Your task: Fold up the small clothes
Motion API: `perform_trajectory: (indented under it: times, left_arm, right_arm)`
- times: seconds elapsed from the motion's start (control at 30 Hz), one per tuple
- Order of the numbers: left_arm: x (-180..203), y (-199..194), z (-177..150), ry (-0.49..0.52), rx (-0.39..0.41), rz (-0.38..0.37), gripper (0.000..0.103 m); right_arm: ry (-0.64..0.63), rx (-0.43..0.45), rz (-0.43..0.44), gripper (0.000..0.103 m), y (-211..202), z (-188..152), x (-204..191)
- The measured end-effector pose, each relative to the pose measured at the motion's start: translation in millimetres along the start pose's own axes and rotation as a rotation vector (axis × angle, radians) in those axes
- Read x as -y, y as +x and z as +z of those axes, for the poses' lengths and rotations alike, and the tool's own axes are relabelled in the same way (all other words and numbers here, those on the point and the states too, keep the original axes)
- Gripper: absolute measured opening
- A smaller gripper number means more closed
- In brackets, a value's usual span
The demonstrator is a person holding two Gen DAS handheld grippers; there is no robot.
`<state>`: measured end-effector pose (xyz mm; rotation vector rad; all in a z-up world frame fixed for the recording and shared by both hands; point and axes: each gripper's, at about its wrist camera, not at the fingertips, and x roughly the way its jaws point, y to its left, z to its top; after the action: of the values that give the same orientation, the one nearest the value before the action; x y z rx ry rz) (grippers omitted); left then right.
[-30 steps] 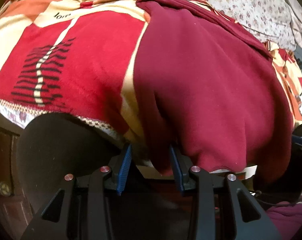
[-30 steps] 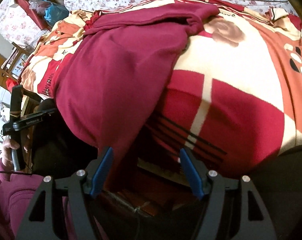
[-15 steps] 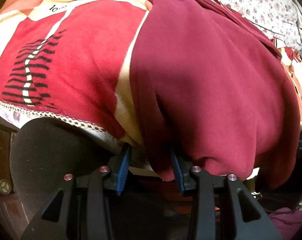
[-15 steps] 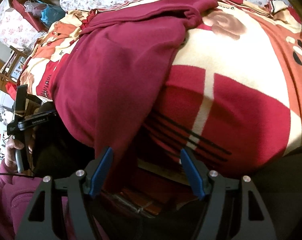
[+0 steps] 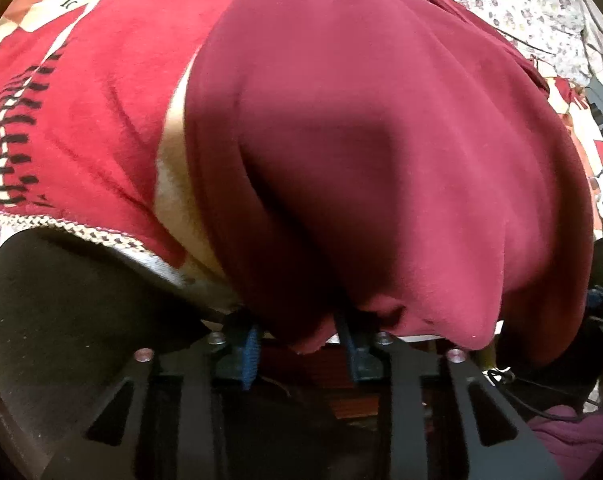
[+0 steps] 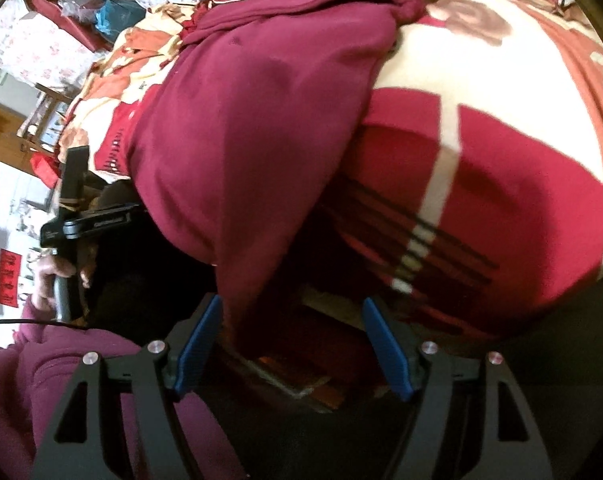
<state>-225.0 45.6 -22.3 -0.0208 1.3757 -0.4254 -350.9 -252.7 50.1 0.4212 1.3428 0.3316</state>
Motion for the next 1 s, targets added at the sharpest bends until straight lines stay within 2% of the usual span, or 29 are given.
perform_trajectory:
  times: [0.07, 0.2, 0.27, 0.33, 0.37, 0.4, 0.43, 0.53, 0.6, 0.83, 1.0]
  left_arm:
    - [-1.0, -1.8, -0.2, -0.011, 0.005, -0.006, 0.0]
    - [1.8, -15.4, -6.7, -0.012, 0.038, -0.024, 0.0]
    - [2.7, -23.6, -9.7, -0.008, 0.056, -0.036, 0.0]
    - [-2.3, -35.1, -12.0, -0.017, 0.071, -0.065, 0.0]
    - [-5.5, -39.4, -13.8, -0.026, 0.077, -0.078, 0.0]
    - [-6.3, -44.5, -19.5, -0.037, 0.082, -0.087, 0.0]
    - [-8.3, -50.6, -22.0, -0.046, 0.088, -0.093, 0.0]
    - [-10.7, -70.3, -29.7, -0.05, 0.111, -0.105, 0.0]
    - [-13.4, -85.9, -29.0, -0.034, 0.146, -0.086, 0.0]
    - [-6.1, -126.6, -30.4, -0.016, 0.272, -0.072, 0.0]
    - [-4.2, -144.3, -22.9, -0.024, 0.338, -0.078, 0.0]
  right_arm:
    - [0.019, -0.005, 0.026, 0.076, 7.9, -0.8, -0.4]
    - [0.032, -0.007, 0.075, 0.076, 23.6, -3.5, -3.0]
    - [0.017, -0.006, 0.074, 0.071, 31.6, -5.3, -5.3]
    - [0.006, -0.025, 0.007, 0.041, 38.7, -4.1, -8.6]
    - [-0.001, -0.029, -0.013, 0.032, 40.6, -3.7, -10.0]
    - [-0.01, -0.025, -0.027, 0.018, 40.6, -3.4, -12.2]
    - [-0.023, -0.016, -0.03, 0.009, 38.5, -3.0, -14.6]
    - [-0.075, 0.023, 0.007, 0.008, 22.6, -2.0, -25.4]
    - [-0.098, 0.07, 0.044, 0.008, 3.7, -0.4, -31.1]
    - [-0.096, 0.219, 0.204, 0.008, -58.3, 6.1, -34.4]
    - [-0.07, 0.294, 0.27, 0.008, -78.6, 16.5, -30.7]
